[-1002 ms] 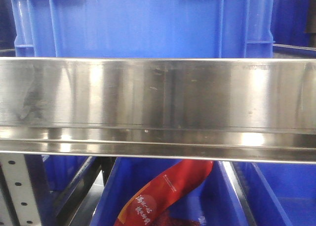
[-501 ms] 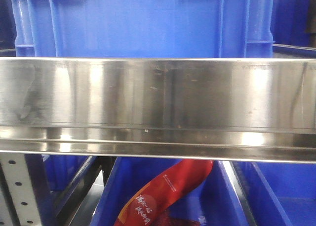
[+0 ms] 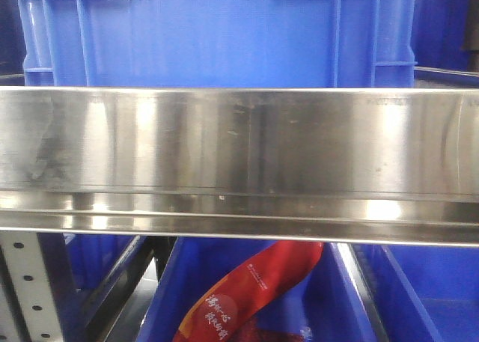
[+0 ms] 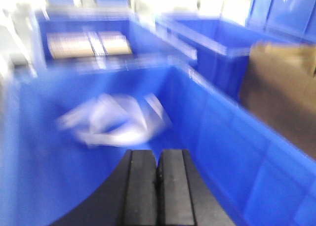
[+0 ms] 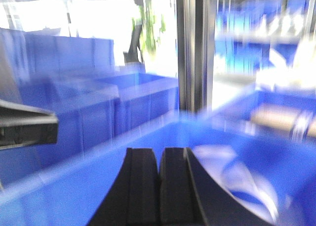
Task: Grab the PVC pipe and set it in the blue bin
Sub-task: 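Open both grippers to drop the white pipe into the blue bin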
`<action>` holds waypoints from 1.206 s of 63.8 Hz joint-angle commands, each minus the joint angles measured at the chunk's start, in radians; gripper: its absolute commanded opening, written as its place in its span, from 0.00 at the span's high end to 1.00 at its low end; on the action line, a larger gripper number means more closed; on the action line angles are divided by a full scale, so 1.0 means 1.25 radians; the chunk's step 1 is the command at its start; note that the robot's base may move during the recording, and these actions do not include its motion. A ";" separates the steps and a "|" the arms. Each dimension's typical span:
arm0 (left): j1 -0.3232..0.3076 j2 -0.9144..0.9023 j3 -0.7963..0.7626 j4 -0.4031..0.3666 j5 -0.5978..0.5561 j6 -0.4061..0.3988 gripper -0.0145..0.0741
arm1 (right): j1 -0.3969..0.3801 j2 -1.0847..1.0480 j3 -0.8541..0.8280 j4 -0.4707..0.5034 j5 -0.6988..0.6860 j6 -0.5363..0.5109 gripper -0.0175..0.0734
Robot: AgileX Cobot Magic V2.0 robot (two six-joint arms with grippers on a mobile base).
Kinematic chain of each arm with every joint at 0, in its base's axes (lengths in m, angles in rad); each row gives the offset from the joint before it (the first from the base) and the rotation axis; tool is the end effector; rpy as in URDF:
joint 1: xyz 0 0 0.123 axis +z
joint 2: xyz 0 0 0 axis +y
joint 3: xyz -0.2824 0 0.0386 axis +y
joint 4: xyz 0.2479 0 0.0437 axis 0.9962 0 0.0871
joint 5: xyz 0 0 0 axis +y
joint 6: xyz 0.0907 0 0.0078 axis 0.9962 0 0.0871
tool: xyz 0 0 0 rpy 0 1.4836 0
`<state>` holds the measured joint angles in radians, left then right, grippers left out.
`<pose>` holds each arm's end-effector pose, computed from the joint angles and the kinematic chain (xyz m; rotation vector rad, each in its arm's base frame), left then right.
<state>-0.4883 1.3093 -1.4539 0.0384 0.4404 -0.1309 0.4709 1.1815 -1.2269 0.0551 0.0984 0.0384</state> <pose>0.2589 -0.1358 0.4658 0.3384 1.7650 -0.4057 0.2361 0.1208 0.4568 -0.2959 1.5253 0.4516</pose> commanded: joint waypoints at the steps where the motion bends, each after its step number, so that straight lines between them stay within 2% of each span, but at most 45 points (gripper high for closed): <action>1: -0.006 -0.029 -0.005 0.010 0.020 0.000 0.96 | 0.001 -0.034 -0.008 -0.033 -0.006 -0.002 0.99; 9: 0.001 -0.086 -0.002 0.010 0.074 -0.003 0.96 | -0.015 -0.102 -0.008 -0.102 0.071 -0.002 0.99; 19: 0.032 -0.187 0.065 0.010 0.030 -0.002 0.96 | -0.069 -0.177 0.027 -0.104 0.160 -0.002 0.99; 27: 0.062 -0.282 0.183 0.010 -0.036 -0.002 0.96 | -0.108 -0.256 0.130 -0.104 0.142 -0.002 0.99; 35: 0.086 -0.382 0.336 0.006 -0.104 -0.002 0.96 | -0.116 -0.343 0.267 -0.102 0.061 -0.002 0.99; 43: 0.088 -0.476 0.488 -0.031 -0.144 -0.002 0.96 | -0.116 -0.425 0.391 -0.098 0.023 -0.002 0.99; 50: 0.088 -0.546 0.579 -0.031 -0.151 -0.002 0.96 | -0.116 -0.490 0.467 -0.088 0.025 -0.002 0.99; 59: 0.088 -0.598 0.627 -0.031 -0.151 -0.002 0.96 | -0.116 -0.522 0.495 -0.088 0.042 -0.002 0.99; 77: 0.088 -0.608 0.629 -0.031 -0.143 -0.002 0.96 | -0.116 -0.524 0.495 -0.088 0.044 -0.002 0.99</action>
<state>-0.3820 0.5538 -0.6692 0.0077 0.2857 -0.1309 0.3315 0.5308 -0.6099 -0.0563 0.1680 0.0384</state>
